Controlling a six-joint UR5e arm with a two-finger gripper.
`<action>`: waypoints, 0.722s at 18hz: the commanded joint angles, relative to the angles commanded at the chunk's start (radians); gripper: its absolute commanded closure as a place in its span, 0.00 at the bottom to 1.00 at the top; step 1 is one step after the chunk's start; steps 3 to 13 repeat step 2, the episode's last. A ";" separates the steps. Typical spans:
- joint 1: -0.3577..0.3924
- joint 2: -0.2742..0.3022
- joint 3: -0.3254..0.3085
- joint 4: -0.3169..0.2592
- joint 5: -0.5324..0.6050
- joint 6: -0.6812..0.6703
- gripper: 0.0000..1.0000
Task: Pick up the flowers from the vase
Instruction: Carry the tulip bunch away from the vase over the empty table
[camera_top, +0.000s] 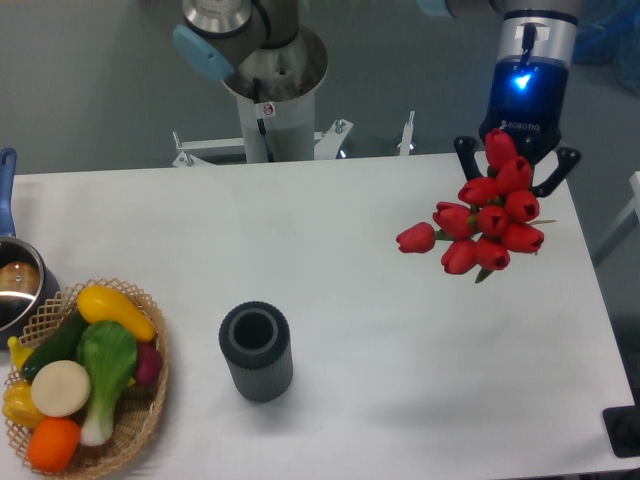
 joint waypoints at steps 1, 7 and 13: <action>-0.002 0.000 0.000 0.000 0.000 0.000 0.70; -0.002 0.000 0.000 0.000 -0.002 0.000 0.70; -0.002 0.000 0.000 0.000 -0.002 0.000 0.70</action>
